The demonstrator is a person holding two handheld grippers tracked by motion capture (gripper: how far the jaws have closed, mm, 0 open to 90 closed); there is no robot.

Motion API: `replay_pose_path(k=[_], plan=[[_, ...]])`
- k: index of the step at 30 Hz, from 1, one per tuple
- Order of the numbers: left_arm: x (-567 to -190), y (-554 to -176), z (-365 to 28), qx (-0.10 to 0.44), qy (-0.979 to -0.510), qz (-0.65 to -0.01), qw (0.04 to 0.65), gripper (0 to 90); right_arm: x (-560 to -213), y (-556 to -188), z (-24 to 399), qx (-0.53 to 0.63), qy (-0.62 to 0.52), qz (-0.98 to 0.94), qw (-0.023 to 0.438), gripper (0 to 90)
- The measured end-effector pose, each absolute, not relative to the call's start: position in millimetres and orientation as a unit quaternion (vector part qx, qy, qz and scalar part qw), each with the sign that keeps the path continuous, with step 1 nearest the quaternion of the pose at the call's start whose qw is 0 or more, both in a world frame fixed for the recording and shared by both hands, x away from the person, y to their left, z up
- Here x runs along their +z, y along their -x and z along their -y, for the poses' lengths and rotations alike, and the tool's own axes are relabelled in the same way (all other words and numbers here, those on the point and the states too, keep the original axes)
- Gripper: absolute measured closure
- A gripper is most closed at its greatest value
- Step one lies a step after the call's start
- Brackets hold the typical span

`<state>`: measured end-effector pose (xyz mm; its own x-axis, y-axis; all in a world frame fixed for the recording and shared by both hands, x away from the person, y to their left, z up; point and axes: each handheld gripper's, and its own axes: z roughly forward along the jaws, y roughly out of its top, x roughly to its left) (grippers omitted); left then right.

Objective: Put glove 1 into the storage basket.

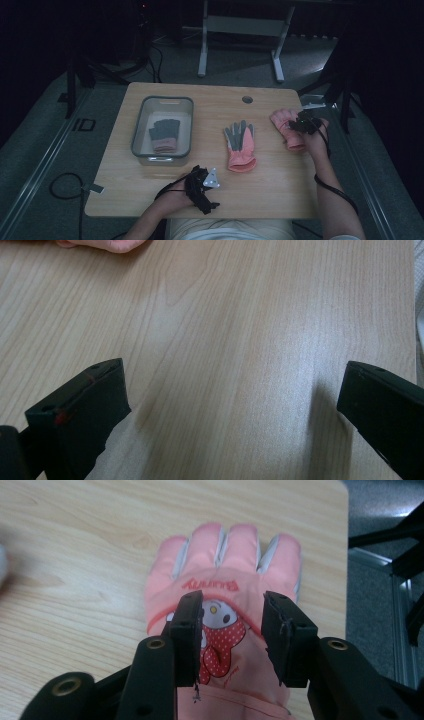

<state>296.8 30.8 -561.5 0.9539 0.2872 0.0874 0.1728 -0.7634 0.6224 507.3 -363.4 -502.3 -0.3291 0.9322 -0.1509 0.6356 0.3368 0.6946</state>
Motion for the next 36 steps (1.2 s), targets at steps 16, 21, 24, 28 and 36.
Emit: replay_pose_path(k=[16,21,24,28,36], plan=[[-559.3,-296.5,-31.3,0.09,-0.931,-0.117,0.334,0.0,-522.2,-519.1,357.8,0.223,-0.519,-0.787,0.247,80.8],[-559.4,-296.7,-31.4,0.087,-0.931,-0.12,0.333,0.0,-503.5,-511.3,356.9,0.235,-0.543,-0.77,0.239,86.1],[-559.7,-296.0,-31.9,0.086,-0.93,-0.122,0.335,0.0,-492.7,-500.9,354.3,0.251,-0.546,-0.759,0.249,86.3],[-558.8,-294.7,-31.8,0.088,-0.93,-0.12,0.337,0.0,-469.4,-476.6,345.8,0.276,-0.547,-0.748,0.254,86.3],[-558.8,-294.2,-31.7,0.096,-0.929,-0.119,0.337,0.0,-442.7,-427.3,327.9,0.305,-0.558,-0.729,0.253,86.4]])
